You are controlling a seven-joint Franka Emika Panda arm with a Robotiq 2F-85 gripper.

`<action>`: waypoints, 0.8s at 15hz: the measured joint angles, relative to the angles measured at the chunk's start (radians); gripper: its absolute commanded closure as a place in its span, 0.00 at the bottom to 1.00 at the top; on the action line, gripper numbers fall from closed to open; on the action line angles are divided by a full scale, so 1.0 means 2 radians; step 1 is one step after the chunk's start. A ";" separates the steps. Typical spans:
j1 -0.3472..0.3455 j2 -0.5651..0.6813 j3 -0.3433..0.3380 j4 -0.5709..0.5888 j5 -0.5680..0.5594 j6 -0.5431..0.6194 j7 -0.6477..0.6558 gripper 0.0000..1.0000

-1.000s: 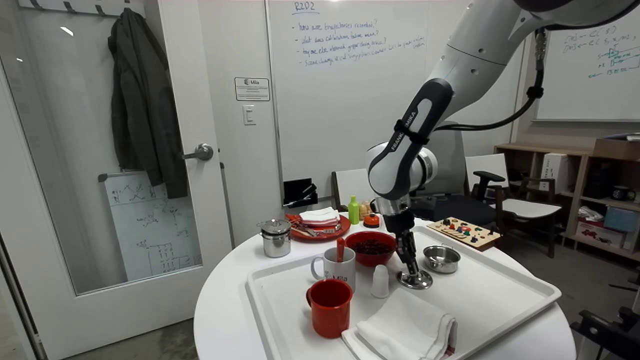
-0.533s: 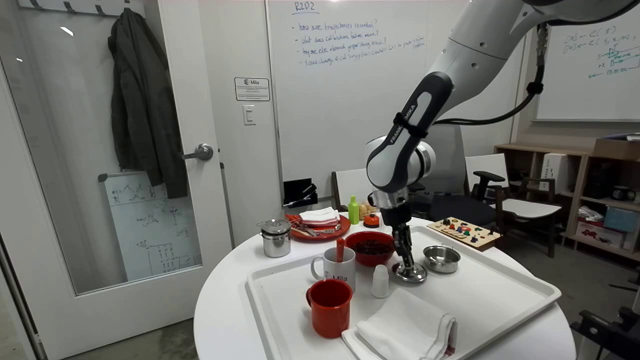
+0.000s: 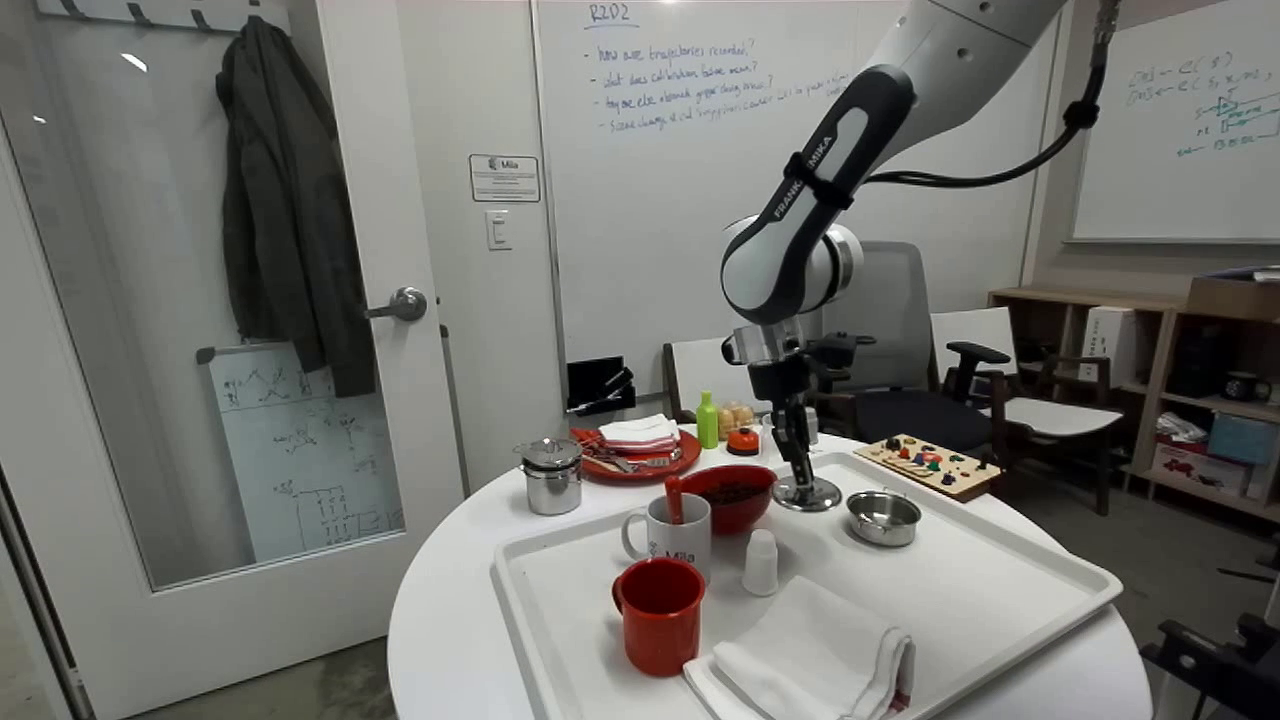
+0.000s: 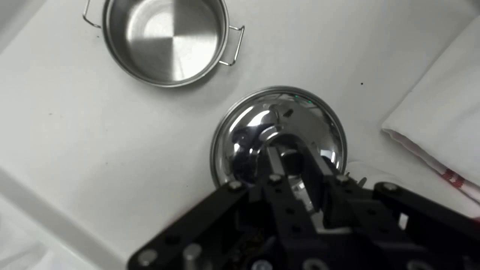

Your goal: Pick the lid on the tray and put it on the pot

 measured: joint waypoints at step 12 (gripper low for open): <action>-0.018 -0.052 -0.013 -0.051 0.000 -0.030 0.000 0.88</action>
